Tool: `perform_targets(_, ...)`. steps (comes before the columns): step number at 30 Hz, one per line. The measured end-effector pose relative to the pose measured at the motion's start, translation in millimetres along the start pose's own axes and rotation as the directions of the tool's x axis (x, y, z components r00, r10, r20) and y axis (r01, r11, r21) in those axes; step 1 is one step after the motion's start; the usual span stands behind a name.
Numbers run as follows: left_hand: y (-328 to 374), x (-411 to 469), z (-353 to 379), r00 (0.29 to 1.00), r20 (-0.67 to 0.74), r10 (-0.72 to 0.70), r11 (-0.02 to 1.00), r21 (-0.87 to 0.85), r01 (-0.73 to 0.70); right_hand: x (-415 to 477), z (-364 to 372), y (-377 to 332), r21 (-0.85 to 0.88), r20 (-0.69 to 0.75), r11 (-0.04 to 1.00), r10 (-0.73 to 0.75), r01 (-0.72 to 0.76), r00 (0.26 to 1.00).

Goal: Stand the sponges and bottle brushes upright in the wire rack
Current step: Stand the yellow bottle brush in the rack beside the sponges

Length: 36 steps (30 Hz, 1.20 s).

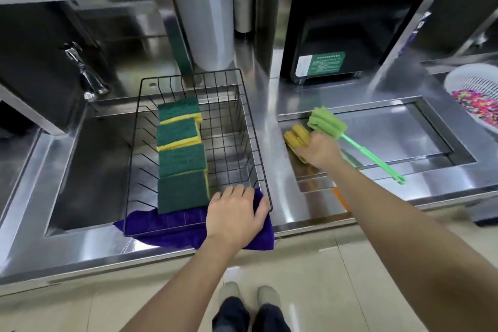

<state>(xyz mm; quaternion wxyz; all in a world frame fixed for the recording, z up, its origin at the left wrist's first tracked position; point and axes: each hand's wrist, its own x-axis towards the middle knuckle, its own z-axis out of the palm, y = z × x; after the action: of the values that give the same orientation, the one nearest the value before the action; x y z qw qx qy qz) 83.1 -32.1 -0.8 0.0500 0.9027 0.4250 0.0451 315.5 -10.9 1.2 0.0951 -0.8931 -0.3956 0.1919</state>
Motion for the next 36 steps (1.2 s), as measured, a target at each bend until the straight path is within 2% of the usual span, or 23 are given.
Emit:
perform_targets(4,-7.3,-2.6,-1.2,0.999,-0.037,-0.008,1.0,-0.002,0.008,-0.1,-22.2,-11.5,0.237,-0.151,0.971,0.056,-0.019,0.987)
perform_targets(7,-19.1,-5.1,-3.6,0.999,-0.043,-0.033,0.999,0.023,0.034,1.7,-48.1,-32.0,0.509,-0.247,0.861,0.151,-0.005,0.957)
perform_targets(9,-27.9,-6.8,-6.0,0.997,-0.065,-0.043,0.999,0.016,0.045,3.4,-64.6,-50.4,0.703,-0.246,0.71,0.181,0.047,0.952)
perform_targets(12,-40.7,-11.2,-3.6,0.989,-0.142,-0.037,0.999,-0.007,0.037,3.9,-77.7,-81.3,0.922,-0.119,0.38,0.115,0.067,0.986)
perform_targets(13,-45.5,-12.6,-2.7,0.984,-0.176,-0.031,1.0,-0.008,0.03,4.0,-77.5,-91.3,0.944,-0.096,0.322,0.087,0.063,0.992)
perform_targets(15,-53.1,-16.1,-2.4,0.974,-0.223,-0.037,0.999,-0.024,0.033,4.5,-70.3,-110.0,0.958,-0.076,0.279,0.033,0.064,0.997)
perform_targets(16,-56.1,-17.3,-1.3,0.97,-0.241,-0.043,0.999,-0.035,0.035,3.8,-64.1,-119.1,0.958,-0.063,0.282,0.002,0.06,0.998)
perform_targets(18,-60.5,-19.6,0.7,0.964,-0.263,-0.05,0.998,-0.044,0.04,2.6,-44.1,-134.8,0.935,-0.004,0.353,-0.06,0.025,0.998)
perform_targets(22,-62.6,-21.4,1.9,0.965,-0.258,-0.047,0.998,-0.046,0.036,-3.1,6.0,-154.4,0.775,0.144,0.632,-0.154,-0.014,0.978)
perform_targets(25,-62.7,-20.3,1.4,0.969,-0.244,-0.041,0.999,-0.035,0.034,-6.1,23.0,-166.1,0.602,0.229,0.798,-0.149,-0.02,0.962)
perform_targets(29,-63.7,-19.4,1.5,0.974,-0.224,-0.024,0.999,-0.036,0.016,-5.0,31.8,-176.3,0.461,0.355,0.886,-0.134,-0.049,0.925)
perform_targets(32,-63.7,-19.0,1.2,0.981,-0.19,-0.028,0.999,-0.035,0.022,-7.8,42.1,-175.1,0.349,0.382,0.937,-0.154,0.012,0.911)
perform_targets(36,-63.3,-18.4,0.1,0.987,-0.16,-0.027,0.999,-0.032,0.023,-10.2,47.8,-170.0,0.294,0.377,0.954,-0.165,0.051,0.911)
